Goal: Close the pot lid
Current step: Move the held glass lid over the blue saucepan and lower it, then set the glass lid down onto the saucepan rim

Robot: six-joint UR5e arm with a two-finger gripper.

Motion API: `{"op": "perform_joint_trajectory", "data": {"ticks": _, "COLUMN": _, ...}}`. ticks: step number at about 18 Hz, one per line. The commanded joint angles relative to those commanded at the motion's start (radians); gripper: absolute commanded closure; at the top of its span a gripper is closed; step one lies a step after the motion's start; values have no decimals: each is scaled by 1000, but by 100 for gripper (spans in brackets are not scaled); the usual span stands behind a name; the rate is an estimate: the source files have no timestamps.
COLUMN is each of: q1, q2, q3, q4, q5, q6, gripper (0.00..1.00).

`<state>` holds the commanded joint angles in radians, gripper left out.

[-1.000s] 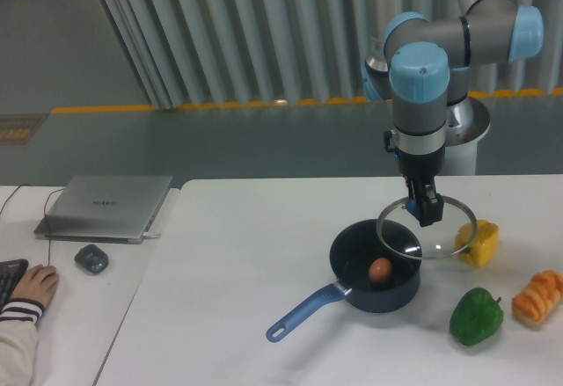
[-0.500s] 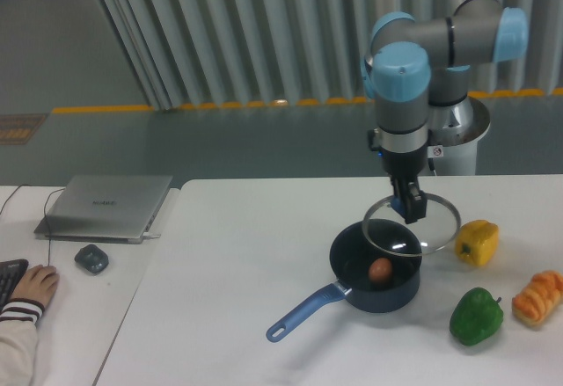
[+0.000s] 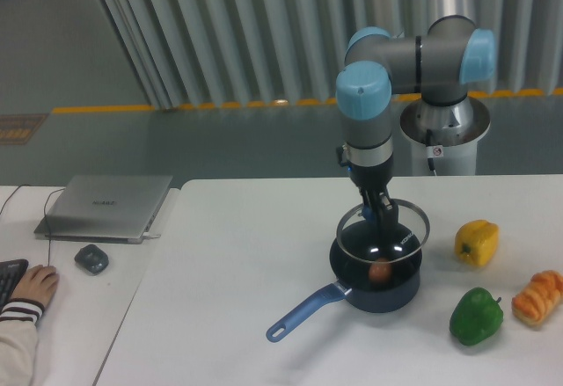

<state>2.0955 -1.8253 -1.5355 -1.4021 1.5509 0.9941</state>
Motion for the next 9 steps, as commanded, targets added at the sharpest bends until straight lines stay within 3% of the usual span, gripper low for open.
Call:
{"op": "perform_joint_trajectory", "data": {"ticks": 3, "q1": -17, "q2": -20, "q3": 3, "q4": 38, "q5": -2, "q6": -2, "gripper": 78}}
{"op": "perform_joint_trajectory", "data": {"ticks": 9, "q1": -18, "q2": -43, "q3": 6, "q4": 41, "q5": -2, "q6": 8, "gripper": 78}}
